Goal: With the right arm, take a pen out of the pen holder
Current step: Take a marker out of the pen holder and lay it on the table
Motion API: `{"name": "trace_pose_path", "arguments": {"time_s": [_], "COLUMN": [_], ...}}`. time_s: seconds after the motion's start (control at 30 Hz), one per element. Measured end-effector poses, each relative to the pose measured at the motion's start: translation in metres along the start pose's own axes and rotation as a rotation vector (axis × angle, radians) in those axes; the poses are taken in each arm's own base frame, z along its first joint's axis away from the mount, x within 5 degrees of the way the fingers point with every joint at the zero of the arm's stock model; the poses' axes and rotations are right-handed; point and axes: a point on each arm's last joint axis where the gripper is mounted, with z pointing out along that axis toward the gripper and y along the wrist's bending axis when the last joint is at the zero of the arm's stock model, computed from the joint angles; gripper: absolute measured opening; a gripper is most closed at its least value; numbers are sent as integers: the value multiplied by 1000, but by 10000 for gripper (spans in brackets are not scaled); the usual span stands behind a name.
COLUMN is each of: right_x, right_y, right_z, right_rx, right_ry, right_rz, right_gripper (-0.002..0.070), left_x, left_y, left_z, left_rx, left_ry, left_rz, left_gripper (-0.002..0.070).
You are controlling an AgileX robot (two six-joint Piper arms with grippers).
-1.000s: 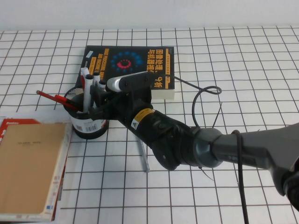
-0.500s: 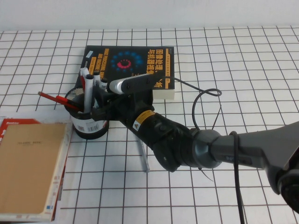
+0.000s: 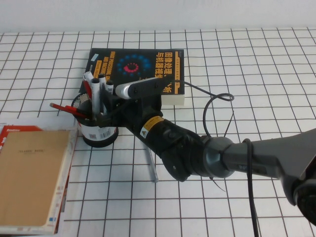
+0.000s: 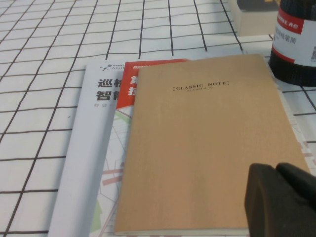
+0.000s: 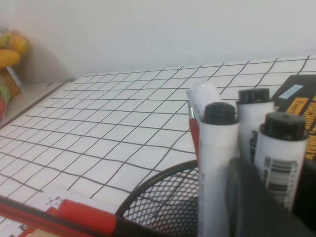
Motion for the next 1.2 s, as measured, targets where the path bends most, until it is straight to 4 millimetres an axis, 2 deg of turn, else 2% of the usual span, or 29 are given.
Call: {"name": "trace_pose_path", "arguments": {"time_s": [0.17,0.23,0.53,0.8,1.0,1.1,1.2], "right_x": [-5,-15,-78,-139,-168,-169,-162], "right_y": [3,7,32,52,43,30,17], "right_z": [-1,-2,-20,-54,-91,-104,-111], "right_rx": [-11,-13,-36,-25,76,144,200], "right_ry": [15,19,28,106,343,489,629], "right_rz": [-15,-15,-61,-157,-178,-148,-96], "right_gripper": [131,131,130,130,130,130,130], "left_x": [0,0,0,0,0,0,0], "left_y": [0,0,0,0,0,0,0], "left_z": [0,0,0,0,0,0,0], "left_rx": [0,0,0,0,0,0,0], "left_ry": [0,0,0,0,0,0,0], "left_rz": [0,0,0,0,0,0,0], "left_gripper": [-4,-4,-4,-4,-4,-4,-4]}}
